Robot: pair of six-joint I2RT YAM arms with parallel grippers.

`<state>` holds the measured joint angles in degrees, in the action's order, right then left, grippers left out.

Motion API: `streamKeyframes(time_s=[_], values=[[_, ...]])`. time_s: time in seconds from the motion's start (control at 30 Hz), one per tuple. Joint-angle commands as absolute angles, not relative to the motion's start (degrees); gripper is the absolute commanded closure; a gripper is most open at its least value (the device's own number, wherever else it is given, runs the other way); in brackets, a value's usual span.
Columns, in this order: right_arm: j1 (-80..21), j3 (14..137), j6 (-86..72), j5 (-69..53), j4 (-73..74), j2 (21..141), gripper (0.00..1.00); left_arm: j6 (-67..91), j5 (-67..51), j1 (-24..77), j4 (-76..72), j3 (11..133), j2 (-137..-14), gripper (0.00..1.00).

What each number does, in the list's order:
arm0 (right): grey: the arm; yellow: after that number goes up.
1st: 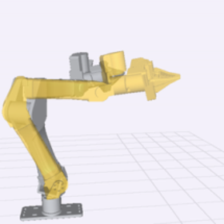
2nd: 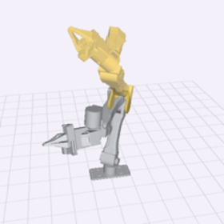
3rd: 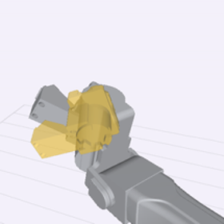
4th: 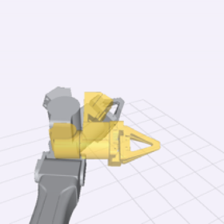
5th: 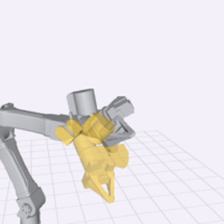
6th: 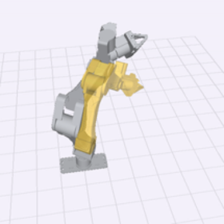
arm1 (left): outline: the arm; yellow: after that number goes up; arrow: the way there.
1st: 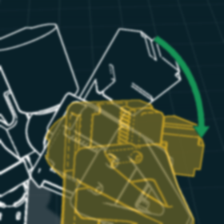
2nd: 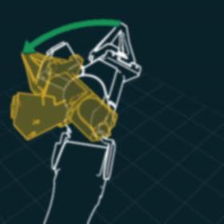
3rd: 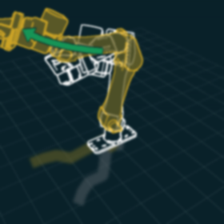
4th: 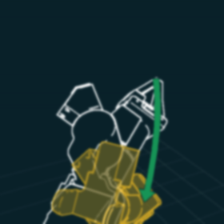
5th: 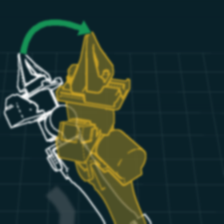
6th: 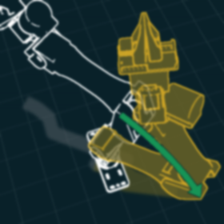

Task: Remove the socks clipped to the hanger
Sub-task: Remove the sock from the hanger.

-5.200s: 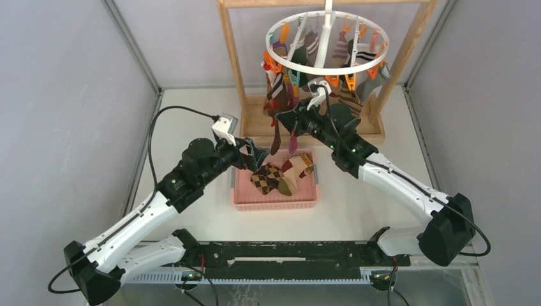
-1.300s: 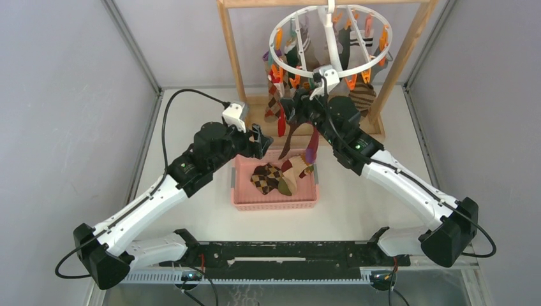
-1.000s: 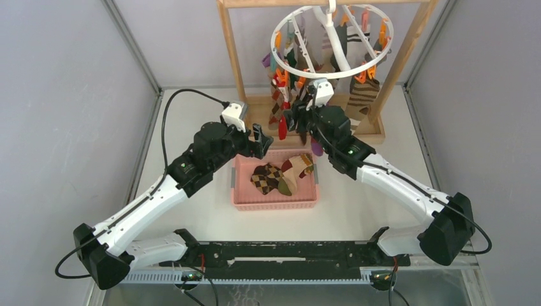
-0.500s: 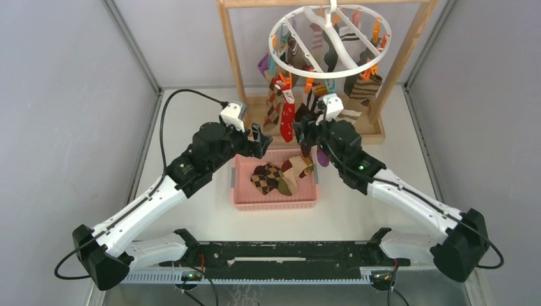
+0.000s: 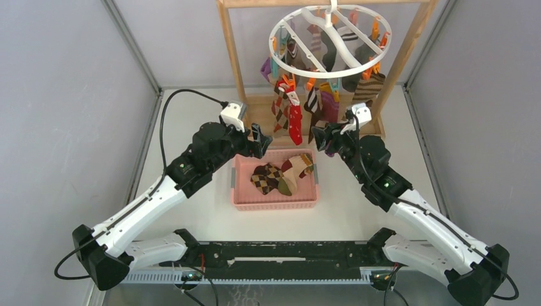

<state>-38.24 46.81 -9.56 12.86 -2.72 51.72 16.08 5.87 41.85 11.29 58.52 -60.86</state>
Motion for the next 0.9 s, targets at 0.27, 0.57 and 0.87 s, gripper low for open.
streamKeyframes(time_s=[0.27,0.57,0.87], values=[[-33.2,45.3,-11.7,6.4,-6.0,52.6,0.42,16.5,5.1,41.5,8.7,59.0,-59.6,0.17],[-35.9,47.6,-12.1,6.5,-9.0,56.6,0.41,16.4,5.1,41.5,8.8,59.1,-59.5,0.17],[-35.6,56.4,-14.3,6.0,-13.7,69.5,0.42,16.4,5.0,41.5,9.0,59.5,-59.9,0.17]])
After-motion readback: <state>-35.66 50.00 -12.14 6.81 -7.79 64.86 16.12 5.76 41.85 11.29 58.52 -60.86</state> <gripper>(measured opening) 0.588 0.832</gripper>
